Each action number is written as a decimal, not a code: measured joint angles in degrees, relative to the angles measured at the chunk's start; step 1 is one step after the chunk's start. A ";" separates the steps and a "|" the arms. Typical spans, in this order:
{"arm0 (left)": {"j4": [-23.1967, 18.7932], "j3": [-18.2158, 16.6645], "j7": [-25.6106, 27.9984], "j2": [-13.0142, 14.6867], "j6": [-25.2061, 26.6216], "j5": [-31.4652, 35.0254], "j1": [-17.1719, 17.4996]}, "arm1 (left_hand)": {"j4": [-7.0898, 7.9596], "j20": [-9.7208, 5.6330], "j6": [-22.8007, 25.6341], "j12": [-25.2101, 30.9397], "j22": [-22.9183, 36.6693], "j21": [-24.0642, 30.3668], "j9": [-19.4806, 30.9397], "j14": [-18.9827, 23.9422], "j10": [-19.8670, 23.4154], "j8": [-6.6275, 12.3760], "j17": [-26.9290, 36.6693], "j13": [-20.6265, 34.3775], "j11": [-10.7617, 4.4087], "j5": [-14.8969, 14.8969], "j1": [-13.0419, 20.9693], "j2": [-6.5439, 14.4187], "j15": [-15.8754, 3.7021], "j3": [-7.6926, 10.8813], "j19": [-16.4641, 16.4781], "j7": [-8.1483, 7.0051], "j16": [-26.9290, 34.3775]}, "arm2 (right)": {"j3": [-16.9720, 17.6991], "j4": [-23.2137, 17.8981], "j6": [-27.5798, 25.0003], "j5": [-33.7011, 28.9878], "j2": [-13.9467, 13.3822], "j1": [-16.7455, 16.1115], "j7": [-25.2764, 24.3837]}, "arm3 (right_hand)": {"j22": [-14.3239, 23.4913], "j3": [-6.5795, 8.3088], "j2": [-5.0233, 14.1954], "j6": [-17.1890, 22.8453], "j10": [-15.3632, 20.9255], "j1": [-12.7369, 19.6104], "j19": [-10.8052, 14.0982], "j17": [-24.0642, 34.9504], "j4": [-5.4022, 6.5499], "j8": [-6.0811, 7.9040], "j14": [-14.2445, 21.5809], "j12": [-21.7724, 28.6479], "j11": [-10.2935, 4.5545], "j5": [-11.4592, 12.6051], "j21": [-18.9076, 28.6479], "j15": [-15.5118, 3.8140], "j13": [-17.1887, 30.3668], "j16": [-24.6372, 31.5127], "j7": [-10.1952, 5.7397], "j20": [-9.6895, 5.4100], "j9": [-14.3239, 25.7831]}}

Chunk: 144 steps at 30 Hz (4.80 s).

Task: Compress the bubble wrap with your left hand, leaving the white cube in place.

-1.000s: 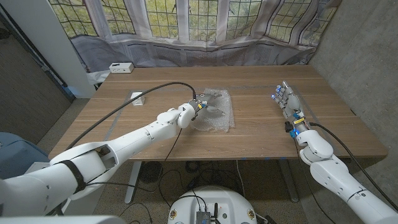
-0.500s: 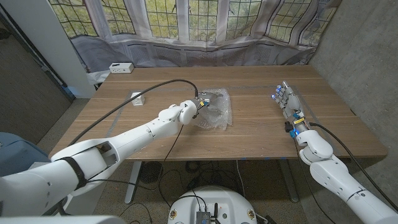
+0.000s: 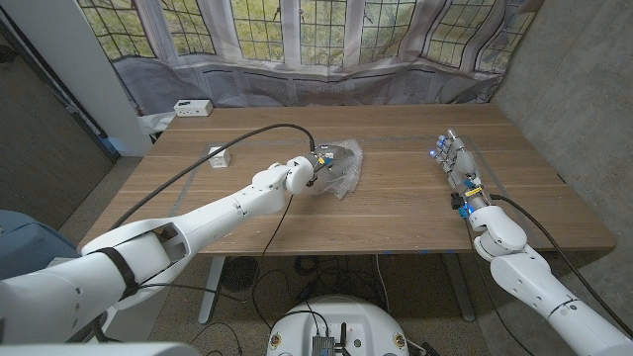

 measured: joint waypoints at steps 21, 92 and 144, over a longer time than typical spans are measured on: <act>-3.33 -2.22 4.06 0.96 2.45 -2.31 2.57 | 0.83 -11.85 17.83 6.62 0.05 3.98 2.50 16.20 16.73 6.42 2.31 5.14 2.29 0.89 9.74 1.97 -5.98 3.67 18.54 1.46 4.98 | -0.42 0.45 -0.44 0.27 0.25 0.35 -0.10 | 0.00 0.00 0.00 0.00 0.31 0.00 -0.22 0.00 0.00 0.00 0.00 0.00 0.30 0.00 -0.22 0.00 0.00 0.00 0.00 0.21 0.00; -33.33 -15.32 6.75 11.87 11.57 2.60 13.38 | -0.01 -14.36 21.80 4.26 0.68 6.18 1.14 20.10 20.14 4.86 1.32 6.30 0.61 1.07 7.74 1.85 -7.40 5.89 27.24 -0.63 2.40 | 0.38 -1.17 0.20 0.19 -0.22 -1.44 -0.54 | 0.00 0.25 0.31 -0.01 0.60 0.31 -0.21 0.00 -0.25 0.00 0.20 0.00 0.00 0.00 -0.22 -0.21 0.29 0.00 0.01 0.20 0.00; -33.14 -14.02 3.23 10.84 12.22 3.62 11.78 | 5.26 -10.98 20.95 -4.10 0.37 11.68 2.48 15.29 19.64 -3.85 1.46 9.42 0.55 1.78 -3.99 -0.09 -4.98 3.74 14.44 -1.53 -3.03 | 0.72 -1.24 0.76 0.47 0.15 -2.32 -0.65 | 0.00 0.24 0.31 -0.01 0.60 0.31 -0.21 0.00 -0.24 0.00 0.20 0.00 -0.01 0.00 -0.22 -0.21 0.27 0.00 0.01 0.20 0.00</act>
